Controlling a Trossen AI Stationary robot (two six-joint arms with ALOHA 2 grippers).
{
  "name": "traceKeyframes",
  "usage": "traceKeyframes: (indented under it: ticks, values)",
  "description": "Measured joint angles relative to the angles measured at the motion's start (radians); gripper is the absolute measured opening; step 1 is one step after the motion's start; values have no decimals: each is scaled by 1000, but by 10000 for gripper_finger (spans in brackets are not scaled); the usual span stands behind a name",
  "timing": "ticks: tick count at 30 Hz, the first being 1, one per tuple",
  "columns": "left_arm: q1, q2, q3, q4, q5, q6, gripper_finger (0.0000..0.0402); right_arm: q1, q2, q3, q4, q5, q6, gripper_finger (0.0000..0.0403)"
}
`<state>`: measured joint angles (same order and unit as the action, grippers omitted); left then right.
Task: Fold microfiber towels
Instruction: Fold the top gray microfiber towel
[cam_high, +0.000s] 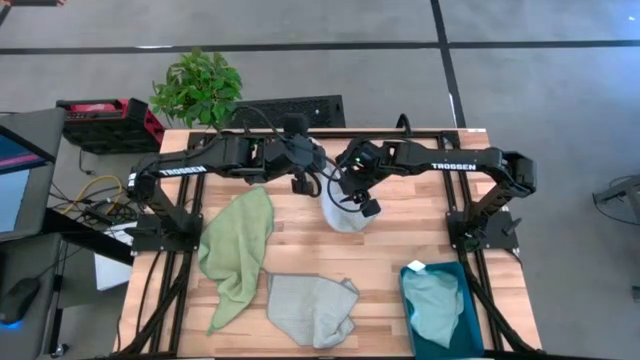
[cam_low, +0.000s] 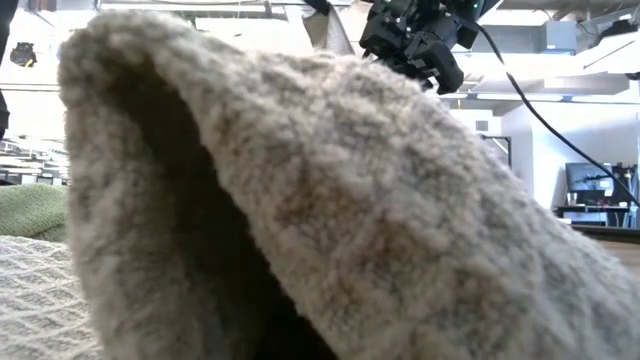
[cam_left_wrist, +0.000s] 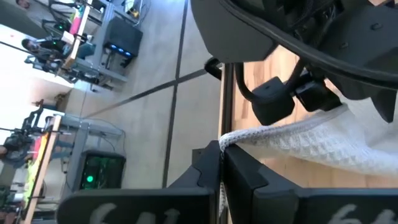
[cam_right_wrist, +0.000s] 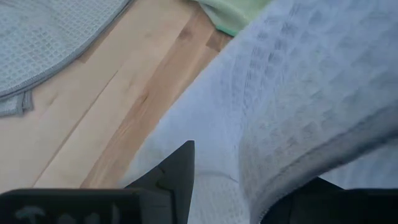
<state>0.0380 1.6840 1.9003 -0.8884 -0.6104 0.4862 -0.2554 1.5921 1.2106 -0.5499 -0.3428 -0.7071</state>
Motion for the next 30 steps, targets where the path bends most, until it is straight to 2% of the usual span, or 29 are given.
traceKeyframes:
  ticks: [6, 12, 22, 30]
  values:
    - [-3, 0, 18, -3, -8, 0, 0, 0, 0, 0, 0, 0, 20, 159]
    - [-3, 0, 18, 10, -107, 0, 0, 0, 0, 0, -37, 0, 54, 159]
    - [-7, 0, 18, 35, -154, 6, 0, 0, 0, 0, -49, 16, 107, 159]
    - [-22, -2, 100, 22, -173, 11, 0, 0, 0, 0, -49, 64, 132, 159]
